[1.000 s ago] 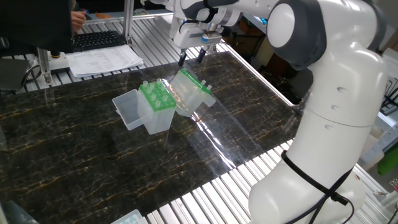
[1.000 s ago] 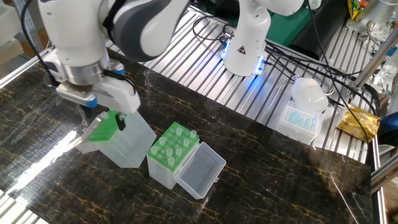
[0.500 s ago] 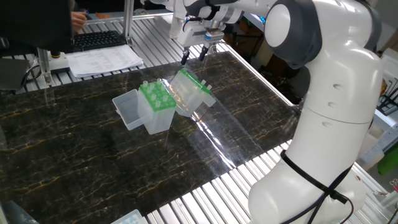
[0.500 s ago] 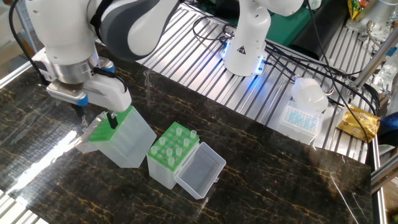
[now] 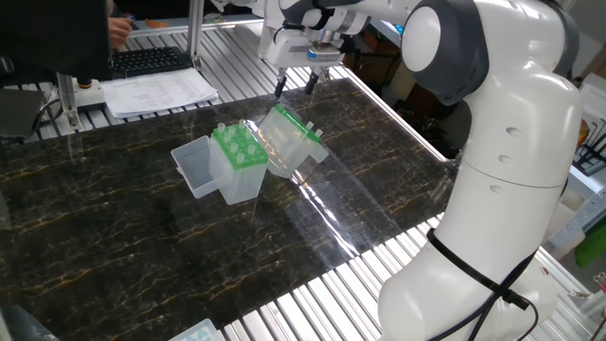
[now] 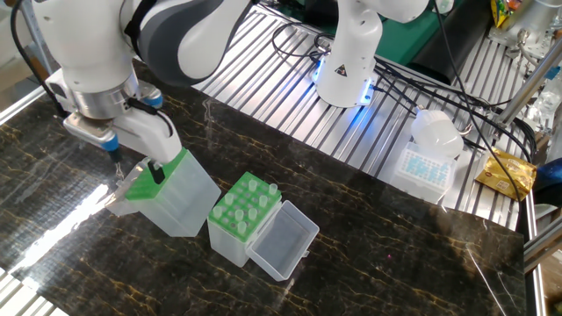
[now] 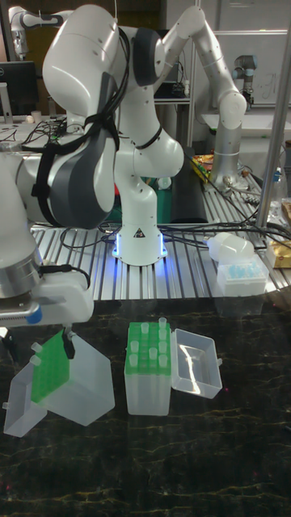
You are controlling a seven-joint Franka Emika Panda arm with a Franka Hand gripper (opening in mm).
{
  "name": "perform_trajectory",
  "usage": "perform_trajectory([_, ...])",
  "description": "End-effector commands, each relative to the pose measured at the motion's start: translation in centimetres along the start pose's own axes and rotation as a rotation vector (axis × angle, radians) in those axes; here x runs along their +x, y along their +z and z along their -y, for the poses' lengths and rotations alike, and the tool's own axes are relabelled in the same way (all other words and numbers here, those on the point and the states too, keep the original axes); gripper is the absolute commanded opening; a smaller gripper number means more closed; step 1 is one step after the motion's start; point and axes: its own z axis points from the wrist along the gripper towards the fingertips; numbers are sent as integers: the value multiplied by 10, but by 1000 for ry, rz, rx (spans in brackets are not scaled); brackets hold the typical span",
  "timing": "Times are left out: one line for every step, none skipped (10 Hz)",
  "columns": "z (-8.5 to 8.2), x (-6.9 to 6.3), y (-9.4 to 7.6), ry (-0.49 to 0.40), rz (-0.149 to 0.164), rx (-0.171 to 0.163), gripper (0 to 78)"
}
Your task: Transfer all large pipette tips from one holder to another
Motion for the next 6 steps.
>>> perform_trajectory([9, 4, 2, 130, 1, -7, 774])
perform_trajectory([10, 4, 2, 126, 1, -6, 774])
perform_trajectory([24, 3, 0, 85, -3, 1, 774])
perform_trajectory([33, 2, 1, 58, -3, 1, 774])
perform_trajectory([38, 3, 2, 48, -1, 2, 774])
perform_trajectory([46, 10, 9, 36, 8, 5, 774])
